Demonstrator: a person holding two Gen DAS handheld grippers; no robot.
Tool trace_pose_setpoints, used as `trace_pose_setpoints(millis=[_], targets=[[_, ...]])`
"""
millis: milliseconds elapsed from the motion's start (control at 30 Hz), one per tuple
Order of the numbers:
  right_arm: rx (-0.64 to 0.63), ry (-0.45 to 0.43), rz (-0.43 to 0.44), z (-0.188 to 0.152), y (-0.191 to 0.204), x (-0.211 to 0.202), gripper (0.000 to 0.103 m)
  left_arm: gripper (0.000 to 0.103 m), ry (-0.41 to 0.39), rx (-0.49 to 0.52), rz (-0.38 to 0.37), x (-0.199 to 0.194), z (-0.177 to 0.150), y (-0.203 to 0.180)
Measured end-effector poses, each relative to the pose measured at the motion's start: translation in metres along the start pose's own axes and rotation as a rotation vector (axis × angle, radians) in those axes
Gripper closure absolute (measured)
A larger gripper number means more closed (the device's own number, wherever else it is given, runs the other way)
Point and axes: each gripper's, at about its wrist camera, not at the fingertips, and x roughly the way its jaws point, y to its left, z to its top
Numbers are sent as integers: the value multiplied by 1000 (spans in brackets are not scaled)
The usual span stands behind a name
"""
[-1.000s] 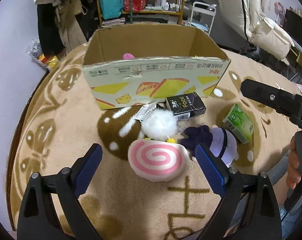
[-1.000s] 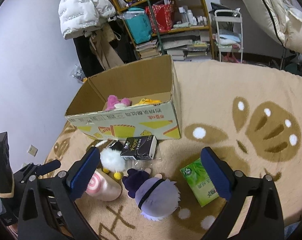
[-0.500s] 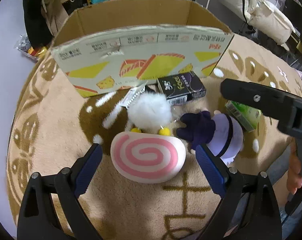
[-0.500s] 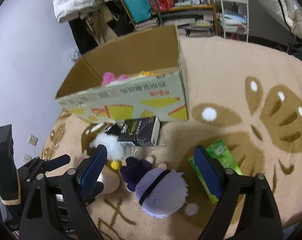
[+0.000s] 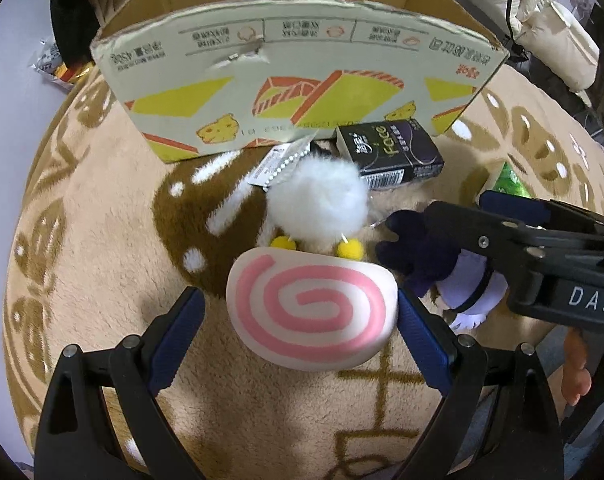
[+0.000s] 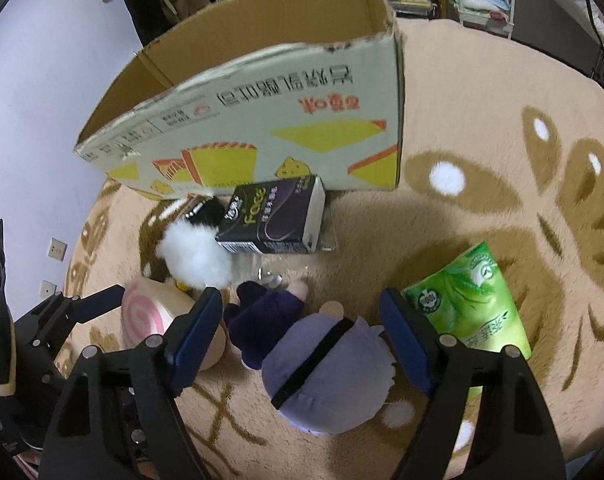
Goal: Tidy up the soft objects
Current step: 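Grasp the pink swirl cushion with the left tool while the right tool grasps the purple doll plush, then lift the swirl cushion with the left tool while the right tool lifts the purple doll toward the box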
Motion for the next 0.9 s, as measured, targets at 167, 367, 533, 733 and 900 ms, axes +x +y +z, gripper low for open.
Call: trace_pose_setpoints(millis=[167,367,533,733,900], targets=[[9,26,2,-1,-1,6,18,10,33,11,18,9,-1,-3],[25,85,14,-5,-3,20,18,17,34,12,16,11,-1,-3],[76,126,51,-7,-8,33,18,28,1,38,20,9,-4,-6],[79,129,58,-8,-5,32,18,36,4,18,20,8,-2,-4],[43,128,40,-9,-3,24,18,37,3,7,28,8,-2,3]])
